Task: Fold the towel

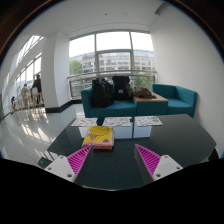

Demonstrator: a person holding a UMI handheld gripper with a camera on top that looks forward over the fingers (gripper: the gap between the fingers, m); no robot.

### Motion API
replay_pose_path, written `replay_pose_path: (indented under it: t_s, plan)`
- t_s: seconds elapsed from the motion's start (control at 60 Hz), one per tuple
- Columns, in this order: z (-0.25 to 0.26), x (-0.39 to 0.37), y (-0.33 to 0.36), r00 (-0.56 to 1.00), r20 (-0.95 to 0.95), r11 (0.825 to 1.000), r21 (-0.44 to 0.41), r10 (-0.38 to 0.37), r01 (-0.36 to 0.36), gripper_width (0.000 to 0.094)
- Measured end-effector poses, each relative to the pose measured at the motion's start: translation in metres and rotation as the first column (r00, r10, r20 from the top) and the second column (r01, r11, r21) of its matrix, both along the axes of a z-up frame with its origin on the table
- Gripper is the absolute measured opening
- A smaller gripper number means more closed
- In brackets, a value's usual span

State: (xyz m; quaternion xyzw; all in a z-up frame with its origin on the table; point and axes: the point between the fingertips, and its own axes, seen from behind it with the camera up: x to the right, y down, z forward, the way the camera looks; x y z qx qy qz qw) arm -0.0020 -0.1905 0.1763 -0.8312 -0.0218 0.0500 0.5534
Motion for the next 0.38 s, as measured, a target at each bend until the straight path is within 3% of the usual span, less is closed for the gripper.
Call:
replay_pose_path:
  t_s: [0.383]
  plan:
    - [0.014,-0.007,-0.029,1.0,-0.004,1.0,0.018,0.019,-0.019,0.0838]
